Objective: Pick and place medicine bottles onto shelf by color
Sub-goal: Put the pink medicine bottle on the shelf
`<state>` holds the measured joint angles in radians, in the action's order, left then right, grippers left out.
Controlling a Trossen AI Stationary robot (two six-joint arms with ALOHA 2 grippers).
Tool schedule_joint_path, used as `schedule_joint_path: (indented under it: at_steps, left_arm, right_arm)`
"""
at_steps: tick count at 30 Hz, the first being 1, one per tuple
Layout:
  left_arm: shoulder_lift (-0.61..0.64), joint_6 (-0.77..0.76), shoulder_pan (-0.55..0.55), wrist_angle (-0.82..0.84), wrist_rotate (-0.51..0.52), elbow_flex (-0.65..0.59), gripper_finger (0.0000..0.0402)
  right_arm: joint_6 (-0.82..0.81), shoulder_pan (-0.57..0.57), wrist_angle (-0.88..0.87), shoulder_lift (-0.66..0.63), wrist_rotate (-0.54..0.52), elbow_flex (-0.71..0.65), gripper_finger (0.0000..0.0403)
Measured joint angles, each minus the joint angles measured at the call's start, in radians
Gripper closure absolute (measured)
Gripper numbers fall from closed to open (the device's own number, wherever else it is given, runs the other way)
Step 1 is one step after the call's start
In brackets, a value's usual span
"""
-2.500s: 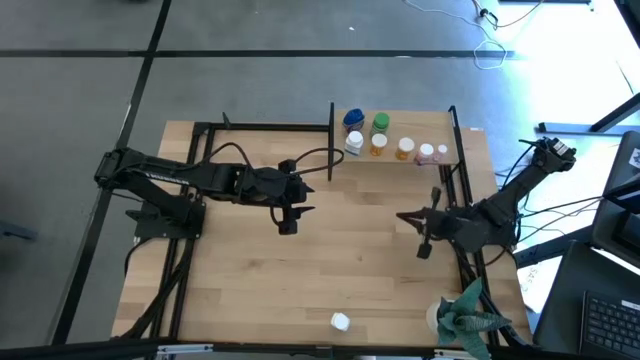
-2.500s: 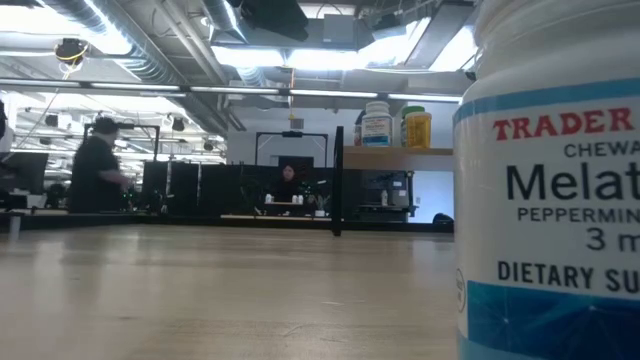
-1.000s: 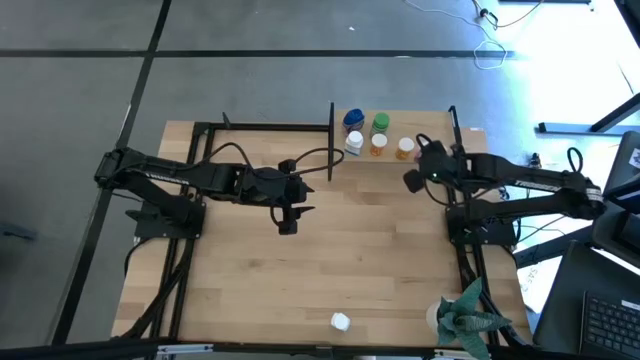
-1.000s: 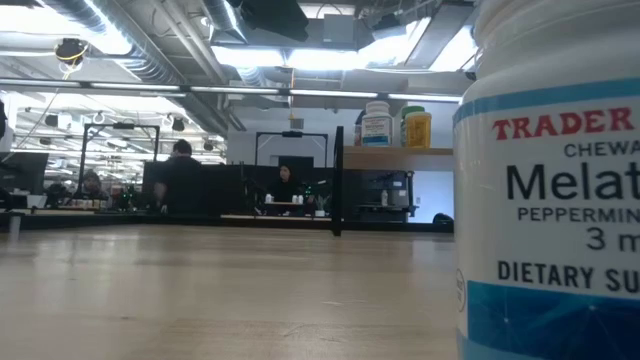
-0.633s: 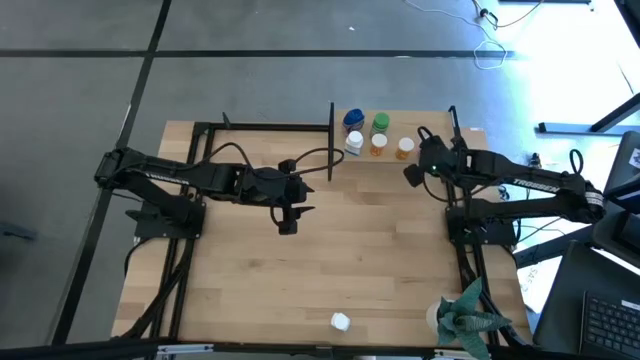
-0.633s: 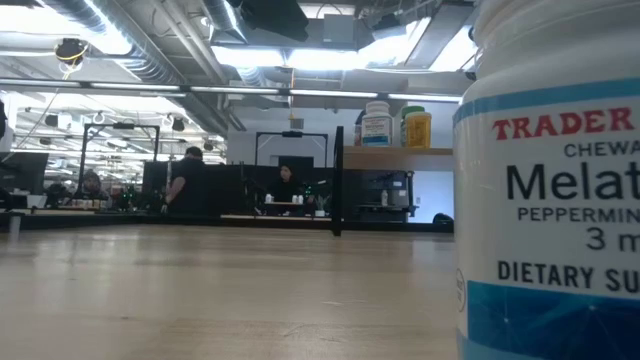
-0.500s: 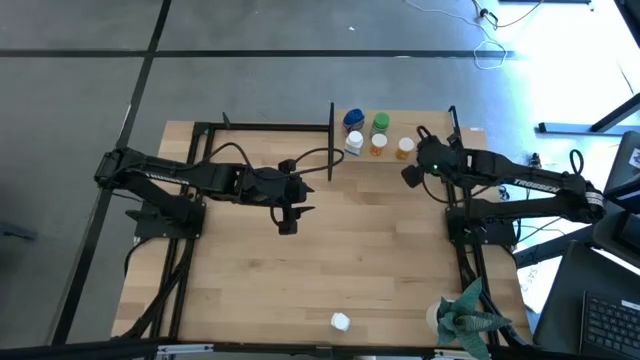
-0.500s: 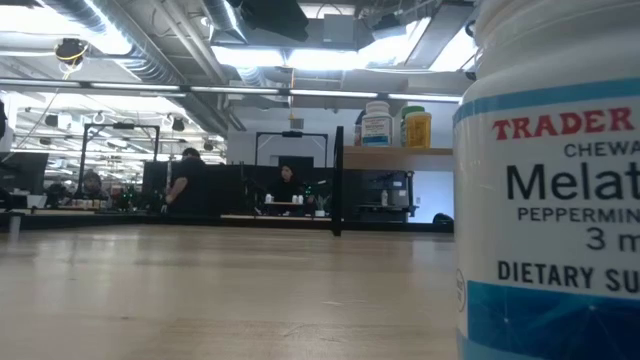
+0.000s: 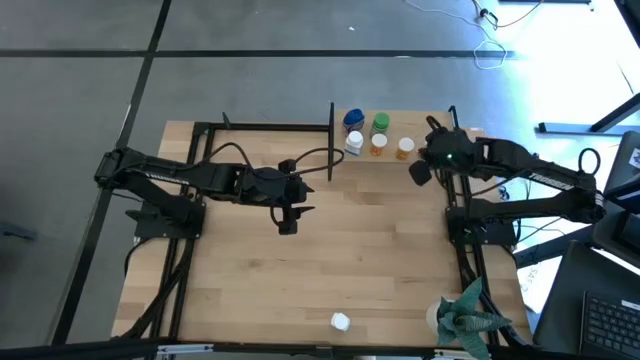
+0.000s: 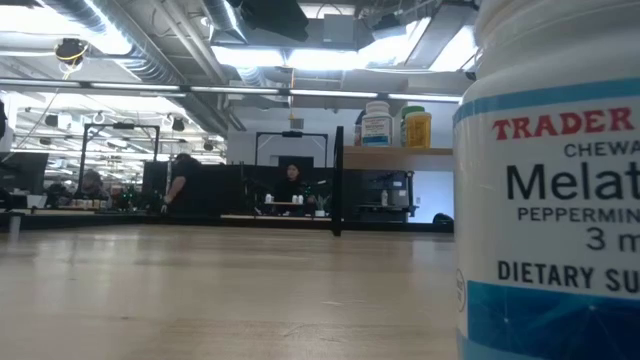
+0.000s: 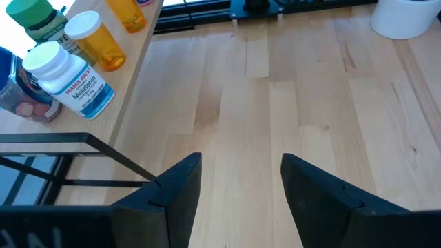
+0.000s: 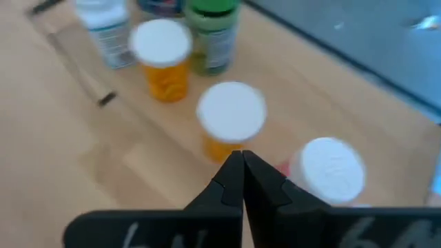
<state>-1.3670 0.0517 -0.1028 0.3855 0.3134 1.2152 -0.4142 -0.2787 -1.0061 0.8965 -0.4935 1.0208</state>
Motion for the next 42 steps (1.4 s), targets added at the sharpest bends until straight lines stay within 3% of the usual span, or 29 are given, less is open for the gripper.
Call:
schedule_joint_path:
  at_steps: [4,9,21,42]
  left_arm:
    - [0.0,0.001,0.0,0.0,0.0,0.0,0.0208]
    - [0.0,0.001,0.0,0.0,0.0,0.0,0.0208]
    - [0.0,-0.023,0.0,0.0,0.0,0.0,0.0208]
    - [0.0,-0.023,0.0,0.0,0.0,0.0,0.0208]
  right_arm:
    - [0.004,0.0,-0.119,0.031,0.116,0.066,0.0398]
    - [0.032,-0.02,-0.27,0.111,0.155,0.103,0.0398]
    - [0.102,-0.113,-0.253,0.24,0.07,0.131,0.0398]
    - [0.19,-0.207,-0.238,0.275,-0.068,0.131,0.0398]
